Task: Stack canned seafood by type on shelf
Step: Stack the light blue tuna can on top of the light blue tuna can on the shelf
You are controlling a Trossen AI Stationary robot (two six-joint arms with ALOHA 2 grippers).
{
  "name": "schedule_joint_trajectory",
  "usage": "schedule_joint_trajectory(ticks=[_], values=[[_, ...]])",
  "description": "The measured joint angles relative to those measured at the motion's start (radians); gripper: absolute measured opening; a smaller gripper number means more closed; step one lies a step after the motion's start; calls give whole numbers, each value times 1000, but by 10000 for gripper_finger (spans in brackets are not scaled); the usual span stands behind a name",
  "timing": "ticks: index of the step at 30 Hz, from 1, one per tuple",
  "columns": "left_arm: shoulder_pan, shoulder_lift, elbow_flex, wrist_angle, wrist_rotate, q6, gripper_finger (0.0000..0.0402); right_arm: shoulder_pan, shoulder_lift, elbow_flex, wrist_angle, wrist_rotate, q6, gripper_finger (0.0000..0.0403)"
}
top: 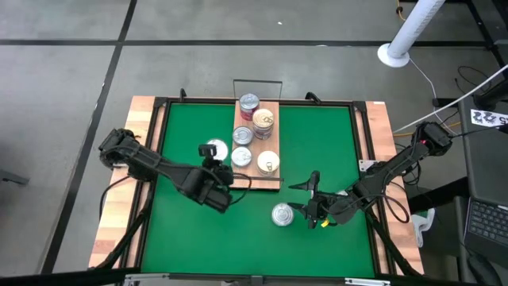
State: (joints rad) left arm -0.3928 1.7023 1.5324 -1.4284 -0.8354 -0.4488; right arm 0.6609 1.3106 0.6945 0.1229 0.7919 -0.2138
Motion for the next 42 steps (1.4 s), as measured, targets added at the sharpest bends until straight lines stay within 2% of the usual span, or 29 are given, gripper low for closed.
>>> schedule_joint_trajectory(ticks=[10,19,29,38,42], values=[[103,0,-1,173,30,209,0,0,0,0,0,0,0,280],[192,0,-1,279,149,367,0,0,0,0,0,0,0,280],[270,0,-1,300,260,468,0,0,0,0,0,0,-1,280],[307,0,-1,320,286,522,0,0,0,0,0,0,-1,280],[324,0,-1,342,352,540,0,0,0,0,0,0,-1,280]])
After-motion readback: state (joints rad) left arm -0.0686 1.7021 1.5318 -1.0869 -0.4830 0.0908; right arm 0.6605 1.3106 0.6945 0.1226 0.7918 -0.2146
